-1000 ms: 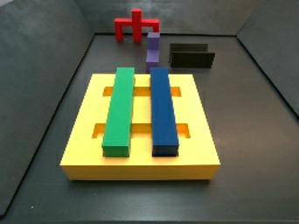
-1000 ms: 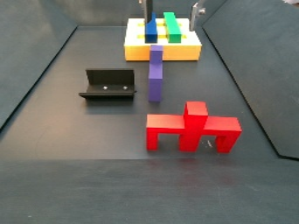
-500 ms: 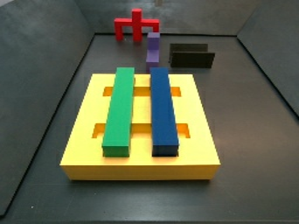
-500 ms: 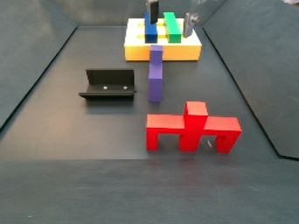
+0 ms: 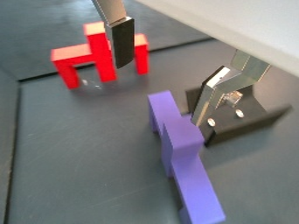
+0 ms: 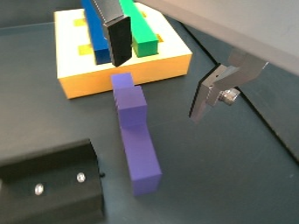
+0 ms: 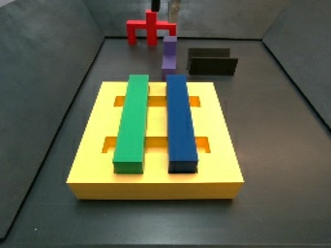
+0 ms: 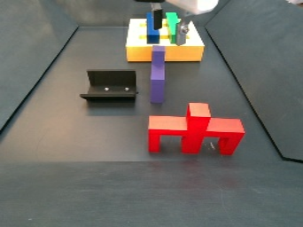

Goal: Pick up the purple object. Move up. Move to above the board. Insert the purple object.
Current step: Pick up the purple object.

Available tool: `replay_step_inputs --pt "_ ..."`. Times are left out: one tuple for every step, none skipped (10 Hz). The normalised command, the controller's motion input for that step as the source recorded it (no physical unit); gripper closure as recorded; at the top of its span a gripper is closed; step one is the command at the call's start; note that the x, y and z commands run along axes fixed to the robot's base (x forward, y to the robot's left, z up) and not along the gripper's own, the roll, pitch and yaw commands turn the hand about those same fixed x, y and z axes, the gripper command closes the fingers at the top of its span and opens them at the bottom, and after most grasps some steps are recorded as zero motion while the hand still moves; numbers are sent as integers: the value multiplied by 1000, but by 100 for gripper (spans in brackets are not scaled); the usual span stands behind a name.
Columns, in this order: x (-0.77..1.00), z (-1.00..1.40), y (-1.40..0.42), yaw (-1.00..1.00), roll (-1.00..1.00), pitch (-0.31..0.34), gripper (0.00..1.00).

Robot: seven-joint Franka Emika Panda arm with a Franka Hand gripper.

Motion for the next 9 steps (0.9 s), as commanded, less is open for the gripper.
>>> replay_step_inputs --pt "154 -269 -226 -749 -47 0 0" --pt "114 -263 -223 -777 -43 0 0" --pt "97 -260 -220 -791 -43 0 0" --pt "109 -263 -220 -786 -43 0 0" --pt "111 -277 -217 -786 -37 0 0" --pt "106 -274 -217 -791 -39 0 0" --pt "223 -317 -157 -760 -46 0 0" --pt "369 -326 -14 -671 -16 50 0" --pt "437 -283 0 -580 0 80 0"
